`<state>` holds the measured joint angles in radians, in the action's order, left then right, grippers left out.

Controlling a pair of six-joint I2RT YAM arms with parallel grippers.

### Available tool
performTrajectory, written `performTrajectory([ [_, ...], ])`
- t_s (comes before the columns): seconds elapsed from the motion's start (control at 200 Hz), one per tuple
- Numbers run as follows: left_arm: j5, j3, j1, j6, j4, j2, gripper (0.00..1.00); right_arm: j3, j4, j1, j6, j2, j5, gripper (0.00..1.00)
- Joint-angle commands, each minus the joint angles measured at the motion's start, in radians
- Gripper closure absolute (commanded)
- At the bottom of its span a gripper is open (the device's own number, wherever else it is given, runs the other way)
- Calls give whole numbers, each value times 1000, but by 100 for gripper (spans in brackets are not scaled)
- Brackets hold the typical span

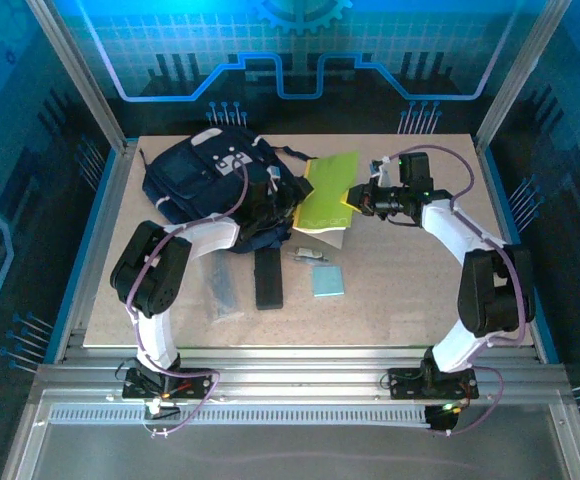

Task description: Pack books, pencil case, and school supplies into a backpack

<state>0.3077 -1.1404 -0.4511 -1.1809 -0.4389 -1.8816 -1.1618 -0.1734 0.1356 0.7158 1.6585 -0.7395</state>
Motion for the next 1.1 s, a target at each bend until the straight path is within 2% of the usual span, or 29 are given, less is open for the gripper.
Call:
performTrajectory([
  [0.0, 43, 11, -20, -32, -104, 45, 62, 1, 80, -6, 6, 45, -42, 98],
  [0.055, 34, 12, -20, -18, -100, 53, 80, -4, 75, -8, 1, 58, -41, 98],
  [0.135, 30, 4, -20, -6, -91, 58, 100, -21, 51, -9, -9, 72, -34, 96],
  [0.235, 34, -23, -19, -3, -83, 46, 100, -56, 3, -11, -18, 87, -8, 91],
  [0.275, 33, -42, -17, 1, -65, 41, 100, -80, -46, -11, -22, 92, 21, 79],
  [0.34, 2, -75, -18, 19, -17, 39, 100, -107, -118, -10, -21, 86, 92, 43],
  [0.405, -54, -106, -18, 48, 37, 43, 100, -114, -182, -9, -11, 56, 176, 26],
  [0.43, -81, -117, -18, 59, 51, 46, 100, -112, -206, -7, -3, 40, 216, 15],
  [0.455, -116, -123, -18, 67, 58, 50, 100, -105, -221, -5, 6, 22, 248, 11],
  [0.48, -149, -127, -18, 72, 58, 54, 100, -92, -224, -3, 18, 4, 269, 1],
  [0.62, -341, -124, -22, 44, 13, 56, 100, 32, -137, 38, 176, -103, 293, 0],
  [0.78, -460, -120, -52, 11, -77, 39, 100, 198, 144, 173, 433, -195, 377, 0],
  [0.936, -539, -86, -89, -14, -124, 51, 100, 269, 430, 288, 629, -168, 490, 0],
  [1.096, -574, -31, -106, -55, -138, 89, 100, 277, 665, 313, 753, -75, 542, 0],
])
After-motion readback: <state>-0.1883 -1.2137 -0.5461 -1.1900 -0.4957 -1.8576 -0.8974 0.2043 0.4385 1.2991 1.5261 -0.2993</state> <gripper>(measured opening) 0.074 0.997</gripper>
